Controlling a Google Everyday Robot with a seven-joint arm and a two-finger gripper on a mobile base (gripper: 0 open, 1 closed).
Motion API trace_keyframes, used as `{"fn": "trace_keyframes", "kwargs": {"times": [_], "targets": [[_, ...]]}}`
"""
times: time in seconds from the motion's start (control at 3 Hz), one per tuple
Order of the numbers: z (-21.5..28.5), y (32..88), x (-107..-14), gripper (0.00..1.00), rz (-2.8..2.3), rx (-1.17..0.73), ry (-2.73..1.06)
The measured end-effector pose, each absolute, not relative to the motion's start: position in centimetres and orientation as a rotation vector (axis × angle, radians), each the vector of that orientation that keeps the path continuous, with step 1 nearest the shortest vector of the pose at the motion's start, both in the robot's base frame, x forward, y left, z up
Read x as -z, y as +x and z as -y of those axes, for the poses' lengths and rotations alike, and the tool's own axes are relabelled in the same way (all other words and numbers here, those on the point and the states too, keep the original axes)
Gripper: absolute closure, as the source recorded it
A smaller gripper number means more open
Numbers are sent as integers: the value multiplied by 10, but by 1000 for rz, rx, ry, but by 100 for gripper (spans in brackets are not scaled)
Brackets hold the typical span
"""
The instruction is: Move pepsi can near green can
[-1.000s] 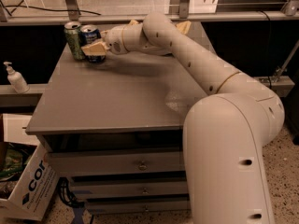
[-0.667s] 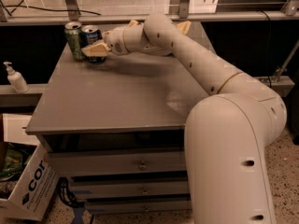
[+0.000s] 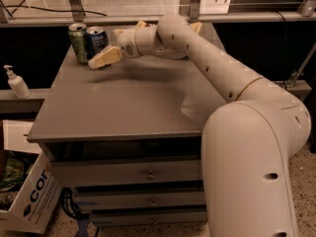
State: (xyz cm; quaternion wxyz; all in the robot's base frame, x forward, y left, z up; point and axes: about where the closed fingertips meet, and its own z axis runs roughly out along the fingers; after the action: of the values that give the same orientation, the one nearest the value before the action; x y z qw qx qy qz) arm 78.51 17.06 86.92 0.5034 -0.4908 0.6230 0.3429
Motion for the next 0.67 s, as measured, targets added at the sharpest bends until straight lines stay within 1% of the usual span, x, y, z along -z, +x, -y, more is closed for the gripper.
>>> {"fn": "trace_keyframes", "kwargs": {"times": [0.33, 0.67], "targets": [[-154, 769, -877, 0, -1475, -857, -1184], [-124, 738, -890, 0, -1435, -905, -1156]]}}
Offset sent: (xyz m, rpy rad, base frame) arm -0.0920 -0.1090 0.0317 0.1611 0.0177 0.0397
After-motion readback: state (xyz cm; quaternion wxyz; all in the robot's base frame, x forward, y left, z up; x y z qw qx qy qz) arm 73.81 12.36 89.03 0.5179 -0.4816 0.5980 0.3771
